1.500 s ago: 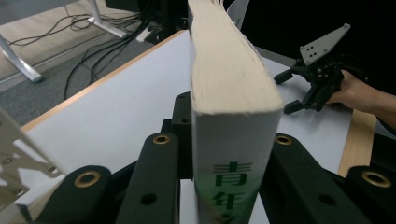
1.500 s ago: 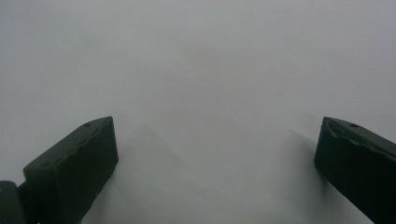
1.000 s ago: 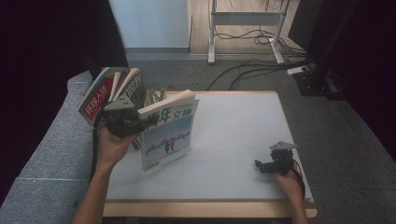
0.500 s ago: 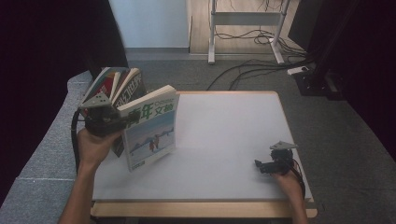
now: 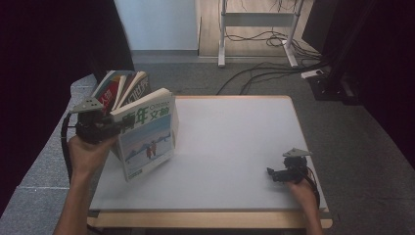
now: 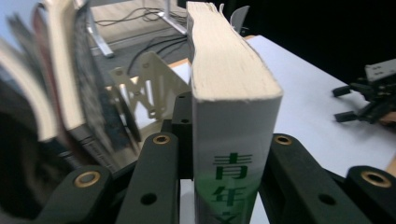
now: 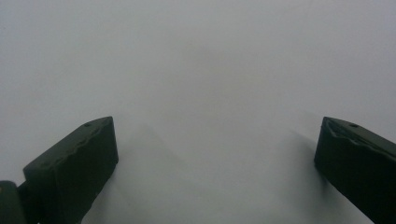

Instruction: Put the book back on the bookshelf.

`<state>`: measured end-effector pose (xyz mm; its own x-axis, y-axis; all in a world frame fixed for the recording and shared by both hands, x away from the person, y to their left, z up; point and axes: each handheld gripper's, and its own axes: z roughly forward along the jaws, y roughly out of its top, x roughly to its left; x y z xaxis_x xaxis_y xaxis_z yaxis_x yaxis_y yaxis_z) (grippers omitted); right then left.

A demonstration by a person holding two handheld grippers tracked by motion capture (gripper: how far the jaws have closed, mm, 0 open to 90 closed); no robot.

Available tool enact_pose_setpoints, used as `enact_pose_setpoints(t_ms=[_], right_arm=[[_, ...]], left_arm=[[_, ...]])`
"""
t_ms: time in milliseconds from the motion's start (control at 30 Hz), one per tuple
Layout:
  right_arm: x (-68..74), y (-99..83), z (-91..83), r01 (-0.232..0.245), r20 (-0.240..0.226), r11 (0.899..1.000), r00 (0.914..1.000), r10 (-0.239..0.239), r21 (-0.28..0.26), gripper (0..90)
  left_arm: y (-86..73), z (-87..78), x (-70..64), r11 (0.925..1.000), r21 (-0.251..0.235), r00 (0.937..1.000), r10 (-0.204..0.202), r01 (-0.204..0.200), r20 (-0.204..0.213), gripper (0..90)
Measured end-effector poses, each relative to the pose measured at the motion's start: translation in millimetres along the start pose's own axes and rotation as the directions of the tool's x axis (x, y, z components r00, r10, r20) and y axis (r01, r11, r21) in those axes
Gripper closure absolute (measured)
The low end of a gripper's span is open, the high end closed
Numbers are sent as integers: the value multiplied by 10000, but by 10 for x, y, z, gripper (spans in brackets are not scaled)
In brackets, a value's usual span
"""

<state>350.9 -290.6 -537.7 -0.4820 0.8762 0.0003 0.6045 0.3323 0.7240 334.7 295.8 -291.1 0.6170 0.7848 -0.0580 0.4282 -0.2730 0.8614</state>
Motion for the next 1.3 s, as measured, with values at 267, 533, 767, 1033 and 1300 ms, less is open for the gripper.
enact_pose_setpoints(t_ms=[267,533,767,1033,1300], right_arm=[[2,0,0,-13,0,10000,10000,13,8,0],[1,0,0,-13,-3,10000,10000,13,5,0],[1,0,-1,-15,-12,10000,10000,15,10,0],[-1,0,-1,4,-5,10000,10000,-4,7,0],[-1,0,-1,6,-6,10000,10000,-6,8,0]], left_arm=[[-7,45,73,9995,-5,9983,-331,331,-474,743],[45,212,74,9983,-110,9957,-571,565,-732,743],[108,346,36,9988,-155,9949,-469,457,-888,743],[166,507,-2,9987,-258,9954,-457,437,-842,743],[221,636,-21,9964,-699,9937,-544,476,-979,742]])
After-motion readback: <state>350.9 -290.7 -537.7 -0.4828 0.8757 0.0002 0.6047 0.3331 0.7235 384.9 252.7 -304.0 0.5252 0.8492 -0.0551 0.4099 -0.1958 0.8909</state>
